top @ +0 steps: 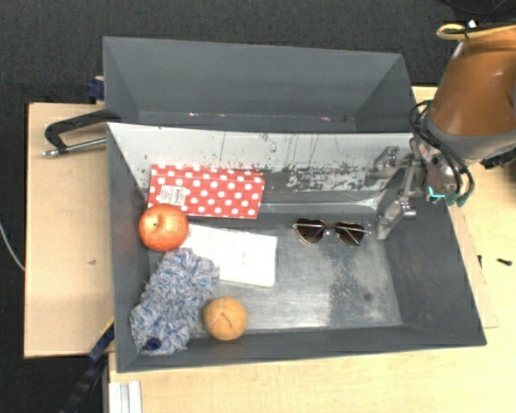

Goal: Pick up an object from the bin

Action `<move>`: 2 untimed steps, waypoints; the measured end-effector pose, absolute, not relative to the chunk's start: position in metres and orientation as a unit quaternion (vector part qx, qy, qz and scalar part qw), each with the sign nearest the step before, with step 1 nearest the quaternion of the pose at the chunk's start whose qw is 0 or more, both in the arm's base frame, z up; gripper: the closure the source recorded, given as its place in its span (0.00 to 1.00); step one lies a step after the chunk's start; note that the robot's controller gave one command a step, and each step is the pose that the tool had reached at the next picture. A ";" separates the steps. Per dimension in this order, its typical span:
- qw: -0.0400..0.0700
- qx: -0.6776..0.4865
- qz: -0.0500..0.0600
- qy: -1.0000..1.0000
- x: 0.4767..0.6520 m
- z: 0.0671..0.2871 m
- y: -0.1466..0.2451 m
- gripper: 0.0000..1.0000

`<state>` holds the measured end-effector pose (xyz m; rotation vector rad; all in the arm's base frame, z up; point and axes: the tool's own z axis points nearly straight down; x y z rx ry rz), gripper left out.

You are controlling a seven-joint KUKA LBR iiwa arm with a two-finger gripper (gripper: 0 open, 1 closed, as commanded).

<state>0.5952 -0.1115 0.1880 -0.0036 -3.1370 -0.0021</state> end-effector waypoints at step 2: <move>-0.005 0.027 0.001 -1.000 0.599 0.159 -0.110 0.00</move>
Offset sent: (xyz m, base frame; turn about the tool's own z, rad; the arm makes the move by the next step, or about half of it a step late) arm 0.0006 0.0024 -0.1180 -0.1792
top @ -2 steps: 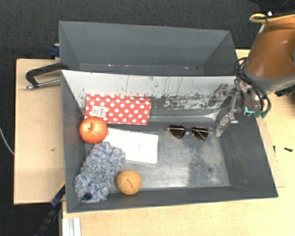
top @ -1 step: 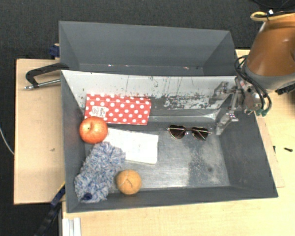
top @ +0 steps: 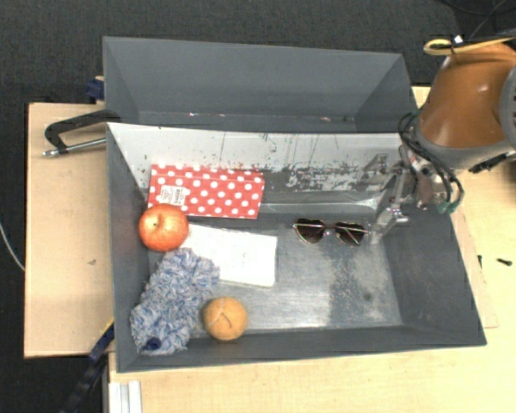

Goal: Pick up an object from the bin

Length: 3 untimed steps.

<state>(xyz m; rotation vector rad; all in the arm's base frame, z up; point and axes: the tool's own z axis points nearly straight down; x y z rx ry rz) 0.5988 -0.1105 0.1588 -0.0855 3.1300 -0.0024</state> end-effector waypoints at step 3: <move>0.003 -0.026 0.000 1.000 0.594 0.206 -0.092 1.00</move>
Offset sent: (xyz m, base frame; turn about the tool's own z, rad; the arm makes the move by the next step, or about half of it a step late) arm 0.0000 0.0000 0.0000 0.0000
